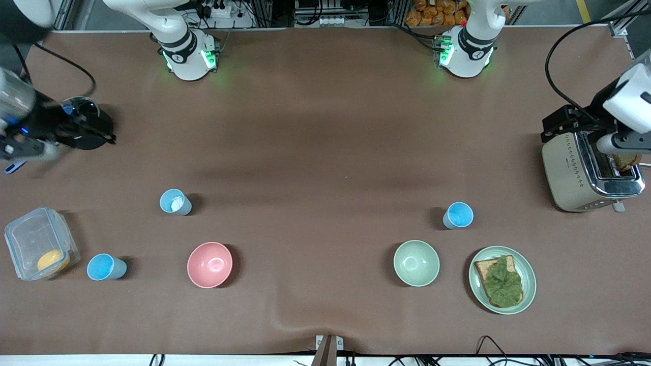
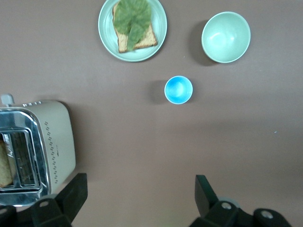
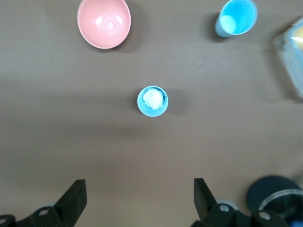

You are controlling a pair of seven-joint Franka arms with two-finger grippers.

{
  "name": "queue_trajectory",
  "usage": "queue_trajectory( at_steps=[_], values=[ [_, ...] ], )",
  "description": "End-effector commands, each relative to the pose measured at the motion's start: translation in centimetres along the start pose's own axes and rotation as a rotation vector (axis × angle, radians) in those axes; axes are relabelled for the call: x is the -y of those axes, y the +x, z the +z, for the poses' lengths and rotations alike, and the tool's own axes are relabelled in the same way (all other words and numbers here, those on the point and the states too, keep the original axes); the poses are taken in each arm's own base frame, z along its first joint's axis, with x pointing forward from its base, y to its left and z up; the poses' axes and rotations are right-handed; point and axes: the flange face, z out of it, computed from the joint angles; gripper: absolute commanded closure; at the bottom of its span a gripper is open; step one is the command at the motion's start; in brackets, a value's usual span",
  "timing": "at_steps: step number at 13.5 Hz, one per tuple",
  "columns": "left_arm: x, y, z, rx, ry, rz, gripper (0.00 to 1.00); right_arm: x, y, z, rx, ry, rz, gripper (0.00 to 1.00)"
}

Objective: Stack blue cups with both arms
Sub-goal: 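Reach the right gripper and the left gripper toward two blue cups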

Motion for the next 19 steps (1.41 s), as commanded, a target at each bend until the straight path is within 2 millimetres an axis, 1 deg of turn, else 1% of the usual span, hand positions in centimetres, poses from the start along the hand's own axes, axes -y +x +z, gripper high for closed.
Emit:
queue_trajectory(
  at_steps=[1,3,4,5,6,7,9,10,11,12,13,14,15,16,17,18,19],
  values=[
    [3.8,2.3,2.6,0.047,-0.138,-0.105,0.00,-0.4,0.5,7.6,0.008,-0.020,-0.042,0.00],
    [4.0,2.6,3.4,0.050,-0.091,-0.102,0.00,-0.5,1.5,11.2,-0.001,-0.028,-0.040,0.00],
    [4.0,3.3,4.7,0.057,-0.091,-0.104,0.00,-0.7,2.2,13.0,-0.003,-0.032,-0.039,0.00],
    [4.1,4.1,6.6,0.082,-0.091,-0.106,0.00,-0.8,2.9,14.5,-0.007,-0.037,-0.038,0.00],
    [3.7,4.8,8.1,0.099,-0.090,-0.102,0.00,-1.0,3.6,15.6,-0.018,-0.041,-0.034,0.11],
    [3.1,5.3,9.6,0.110,-0.089,-0.093,0.00,-1.1,4.1,16.4,-0.030,-0.045,-0.032,0.16],
    [2.5,5.8,12.7,0.121,-0.079,-0.086,0.00,-1.3,4.4,17.7,-0.023,-0.048,-0.031,0.17],
    [2.1,6.2,14.3,0.120,-0.057,-0.075,0.00,-1.5,4.6,18.5,-0.015,-0.051,-0.031,0.20],
    [1.8,6.4,16.0,0.138,-0.030,-0.070,0.00,-2.0,4.6,19.0,-0.024,-0.056,-0.027,0.21],
    [0.7,6.5,17.5,0.153,0.006,-0.066,0.00,-2.2,4.4,19.9,-0.038,-0.059,-0.039,0.22],
    [0.3,7.0,18.8,0.141,0.033,-0.080,0.00,-2.7,4.3,20.8,-0.053,-0.064,-0.047,0.24],
    [0.4,7.8,20.6,0.132,0.042,-0.092,0.00,-3.1,4.4,21.5,-0.055,-0.068,-0.058,0.25],
    [0.5,8.5,22.1,0.122,0.041,-0.093,0.00,-3.5,4.4,22.0,-0.051,-0.070,-0.058,0.29],
    [0.6,9.1,23.5,0.113,0.040,-0.093,0.00,-3.5,4.5,22.5,-0.042,-0.071,-0.059,0.31],
    [0.3,9.5,25.3,0.120,0.041,-0.090,0.00,-3.6,4.6,23.5,-0.030,-0.071,-0.057,0.32],
    [-0.6,9.7,27.1,0.137,0.045,-0.079,0.00,-3.6,4.6,24.0,-0.028,-0.071,-0.056,0.33],
    [-1.0,9.9,28.4,0.140,0.050,-0.072,0.00,-3.6,4.3,24.8,-0.018,-0.069,-0.055,0.35]
  ],
)
